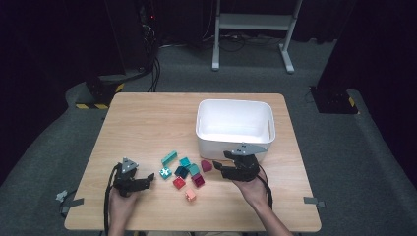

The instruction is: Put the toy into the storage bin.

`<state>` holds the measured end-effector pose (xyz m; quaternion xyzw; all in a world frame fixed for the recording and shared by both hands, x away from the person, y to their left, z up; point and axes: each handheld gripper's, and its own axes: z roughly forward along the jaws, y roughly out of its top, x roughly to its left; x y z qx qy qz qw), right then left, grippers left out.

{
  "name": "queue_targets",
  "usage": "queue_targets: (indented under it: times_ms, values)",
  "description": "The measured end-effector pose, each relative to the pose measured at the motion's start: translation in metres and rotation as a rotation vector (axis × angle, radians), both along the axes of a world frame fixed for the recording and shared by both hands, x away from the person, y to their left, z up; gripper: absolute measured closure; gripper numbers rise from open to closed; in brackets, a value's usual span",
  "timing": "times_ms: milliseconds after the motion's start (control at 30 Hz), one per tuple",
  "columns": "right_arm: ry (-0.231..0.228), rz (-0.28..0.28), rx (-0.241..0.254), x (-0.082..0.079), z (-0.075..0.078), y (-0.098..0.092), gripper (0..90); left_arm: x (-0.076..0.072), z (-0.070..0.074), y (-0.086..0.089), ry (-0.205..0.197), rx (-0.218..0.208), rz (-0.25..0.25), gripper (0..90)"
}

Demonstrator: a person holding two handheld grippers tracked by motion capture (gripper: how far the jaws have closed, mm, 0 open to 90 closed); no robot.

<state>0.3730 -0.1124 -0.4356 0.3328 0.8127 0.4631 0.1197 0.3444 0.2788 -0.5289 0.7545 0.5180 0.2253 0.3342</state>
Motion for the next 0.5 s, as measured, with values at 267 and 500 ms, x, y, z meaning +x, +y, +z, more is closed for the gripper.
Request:
queue_targets:
  times_ms: [267,500]
  values:
    - [0.020,-0.007,-0.030,0.000,-0.024,0.010,42.3,0.000,0.000,0.000,0.001,0.000,0.000,17.1]
    - [0.041,-0.014,-0.045,0.004,-0.043,0.018,42.1,0.000,0.000,0.000,0.000,0.000,0.000,17.1]
